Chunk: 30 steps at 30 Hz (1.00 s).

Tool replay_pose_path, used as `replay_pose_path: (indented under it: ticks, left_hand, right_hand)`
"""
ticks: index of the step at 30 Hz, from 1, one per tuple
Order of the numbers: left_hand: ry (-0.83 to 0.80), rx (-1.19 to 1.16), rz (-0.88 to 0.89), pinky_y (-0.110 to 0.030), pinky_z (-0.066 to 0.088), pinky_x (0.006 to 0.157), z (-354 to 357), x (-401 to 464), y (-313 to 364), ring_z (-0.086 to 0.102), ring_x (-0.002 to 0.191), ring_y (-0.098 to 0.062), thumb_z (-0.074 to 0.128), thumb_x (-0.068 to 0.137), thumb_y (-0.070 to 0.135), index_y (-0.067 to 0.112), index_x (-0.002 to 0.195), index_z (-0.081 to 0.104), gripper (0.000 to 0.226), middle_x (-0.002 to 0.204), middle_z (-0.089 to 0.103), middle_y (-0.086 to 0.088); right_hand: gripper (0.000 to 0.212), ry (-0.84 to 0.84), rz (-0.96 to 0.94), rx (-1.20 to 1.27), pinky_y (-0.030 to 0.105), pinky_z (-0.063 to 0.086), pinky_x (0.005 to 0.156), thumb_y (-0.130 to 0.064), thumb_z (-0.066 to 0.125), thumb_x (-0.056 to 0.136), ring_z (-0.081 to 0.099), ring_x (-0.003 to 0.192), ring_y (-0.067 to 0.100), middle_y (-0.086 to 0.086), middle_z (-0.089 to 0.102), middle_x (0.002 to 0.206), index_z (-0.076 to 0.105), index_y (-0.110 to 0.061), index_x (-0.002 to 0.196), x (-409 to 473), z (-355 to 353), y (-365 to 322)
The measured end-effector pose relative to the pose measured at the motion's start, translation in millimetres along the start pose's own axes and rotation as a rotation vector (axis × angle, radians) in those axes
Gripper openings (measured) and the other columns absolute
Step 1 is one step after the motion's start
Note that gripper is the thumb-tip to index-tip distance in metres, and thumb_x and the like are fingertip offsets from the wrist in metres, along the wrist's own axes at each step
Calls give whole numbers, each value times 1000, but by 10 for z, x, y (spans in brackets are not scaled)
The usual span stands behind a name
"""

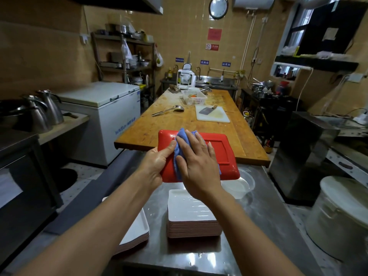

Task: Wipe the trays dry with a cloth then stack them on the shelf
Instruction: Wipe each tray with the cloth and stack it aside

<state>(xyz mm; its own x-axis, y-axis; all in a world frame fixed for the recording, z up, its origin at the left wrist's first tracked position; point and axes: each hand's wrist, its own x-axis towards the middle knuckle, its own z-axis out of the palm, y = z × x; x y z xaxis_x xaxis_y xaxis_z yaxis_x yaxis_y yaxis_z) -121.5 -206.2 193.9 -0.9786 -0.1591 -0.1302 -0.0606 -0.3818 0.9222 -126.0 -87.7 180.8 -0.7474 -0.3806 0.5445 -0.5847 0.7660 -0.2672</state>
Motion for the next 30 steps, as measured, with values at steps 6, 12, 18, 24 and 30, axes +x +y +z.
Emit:
replay_pose_path:
  ticks: [6,12,18,24,30]
  left_hand:
    - [21,-15,-4,-36,56,63,-112,-64,-17,66,68,-24,61,87,19,12,102,61,17,85,68,-11]
    - [73,-77,-19,-46,52,78,-324,-78,-17,63,78,-30,60,88,15,12,102,60,14,94,66,-15]
    - [128,-125,-39,-45,56,67,-582,-116,-11,63,83,-31,59,89,17,8,119,57,31,103,65,-18]
    - [205,-107,-41,-45,55,71,-864,-161,-30,64,81,-30,61,87,20,13,97,62,13,99,66,-16]
    - [310,-75,-29,-50,50,84,-1173,-264,-10,62,87,-35,62,86,15,10,111,59,26,106,64,-21]
  right_hand:
    - [47,-65,192,58,45,6,117,-38,35,98,12,144,14,-5,22,155,32,-31,144,190,7,248]
    - [44,15,387,268,34,22,111,-24,39,99,31,133,26,13,34,146,39,-8,140,145,50,463]
    - [33,165,578,441,33,36,81,-28,42,97,52,103,33,17,59,113,53,-8,121,-11,299,385]
    - [21,300,683,617,24,24,54,-25,43,98,48,66,20,-6,50,66,51,-13,83,-173,604,321]
    - [22,106,597,577,11,37,45,-25,45,98,53,56,11,-1,54,65,50,-9,85,-244,902,266]
